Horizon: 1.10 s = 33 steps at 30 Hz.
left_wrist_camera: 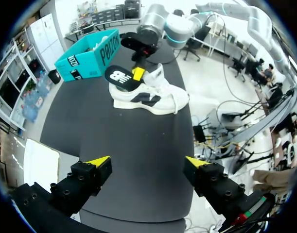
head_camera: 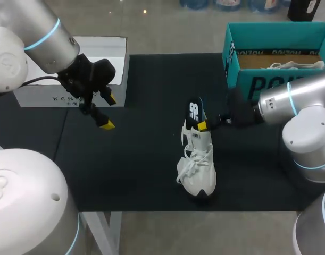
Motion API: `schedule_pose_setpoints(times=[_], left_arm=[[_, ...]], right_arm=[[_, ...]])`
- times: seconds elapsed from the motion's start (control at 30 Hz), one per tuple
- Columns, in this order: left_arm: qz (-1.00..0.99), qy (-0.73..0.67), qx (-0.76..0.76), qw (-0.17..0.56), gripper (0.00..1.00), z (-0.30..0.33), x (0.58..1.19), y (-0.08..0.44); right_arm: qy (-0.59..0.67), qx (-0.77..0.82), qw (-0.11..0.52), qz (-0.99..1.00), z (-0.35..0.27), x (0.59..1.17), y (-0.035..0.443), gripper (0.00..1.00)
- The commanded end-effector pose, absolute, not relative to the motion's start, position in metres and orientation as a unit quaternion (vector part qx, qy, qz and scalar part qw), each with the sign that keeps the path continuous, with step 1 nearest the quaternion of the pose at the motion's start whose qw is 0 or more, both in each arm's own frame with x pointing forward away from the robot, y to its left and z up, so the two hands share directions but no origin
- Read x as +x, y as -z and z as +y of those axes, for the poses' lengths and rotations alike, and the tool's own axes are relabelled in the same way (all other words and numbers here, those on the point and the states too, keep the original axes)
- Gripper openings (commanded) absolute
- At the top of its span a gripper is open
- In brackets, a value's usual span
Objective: Take the shoe out of the shoebox, open the shoe tongue, remove and reinsert the insole, then place the shoe into the shoebox
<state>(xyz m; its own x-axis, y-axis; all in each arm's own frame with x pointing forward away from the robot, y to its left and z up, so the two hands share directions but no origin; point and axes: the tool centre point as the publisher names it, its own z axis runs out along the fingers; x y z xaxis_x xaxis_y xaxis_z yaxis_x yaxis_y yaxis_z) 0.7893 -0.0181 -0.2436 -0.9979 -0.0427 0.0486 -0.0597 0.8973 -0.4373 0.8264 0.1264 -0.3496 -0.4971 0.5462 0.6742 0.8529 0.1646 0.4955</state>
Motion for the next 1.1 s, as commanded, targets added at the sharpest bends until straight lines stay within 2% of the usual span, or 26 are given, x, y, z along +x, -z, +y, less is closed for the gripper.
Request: schedule_pose_setpoints(times=[0.03,0.23,0.27,0.3,0.33,0.8,0.83,0.87,0.93,0.97,1.0,1.1], left_arm=[[-0.974,-0.223,0.026,0.019,1.00,-0.019,0.790,0.244],[-0.974,-0.223,0.026,0.019,1.00,-0.019,0.790,0.244],[-0.974,-0.223,0.026,0.019,1.00,-0.019,0.790,0.244],[-0.974,-0.223,0.026,0.019,1.00,-0.019,0.790,0.244],[-0.974,-0.223,0.026,0.019,1.00,-0.019,0.790,0.244],[-0.974,-0.223,0.026,0.019,1.00,-0.019,0.790,0.244],[-0.974,-0.223,0.026,0.019,1.00,-0.019,0.790,0.244],[-0.974,-0.223,0.026,0.019,1.00,-0.019,0.790,0.244],[-0.974,-0.223,0.026,0.019,1.00,-0.019,0.790,0.244],[-0.974,-0.223,0.026,0.019,1.00,-0.019,0.790,0.244],[-0.974,-0.223,0.026,0.019,1.00,-0.019,0.790,0.244],[-0.974,-0.223,0.026,0.019,1.00,-0.019,0.790,0.244]], right_arm=[[0.442,-0.481,0.178,-0.736,0.128,0.814,0.363,0.00],[0.438,-0.498,0.188,-0.724,0.129,0.802,0.373,0.00],[0.439,-0.499,0.188,-0.724,0.129,0.804,0.371,0.15],[0.440,-0.499,0.186,-0.723,0.129,0.807,0.369,0.72],[0.442,-0.498,0.181,-0.724,0.129,0.810,0.365,1.00],[0.446,-0.485,0.147,-0.738,0.127,0.851,0.342,1.00],[0.446,-0.484,0.146,-0.739,0.127,0.851,0.342,0.91],[0.446,-0.484,0.145,-0.739,0.127,0.853,0.341,0.73],[0.446,-0.482,0.141,-0.741,0.127,0.855,0.341,0.22],[0.446,-0.482,0.140,-0.741,0.127,0.855,0.341,0.22],[0.446,-0.481,0.140,-0.741,0.126,0.856,0.341,0.00],[0.446,-0.484,0.137,-0.740,0.123,0.855,0.341,0.00]])
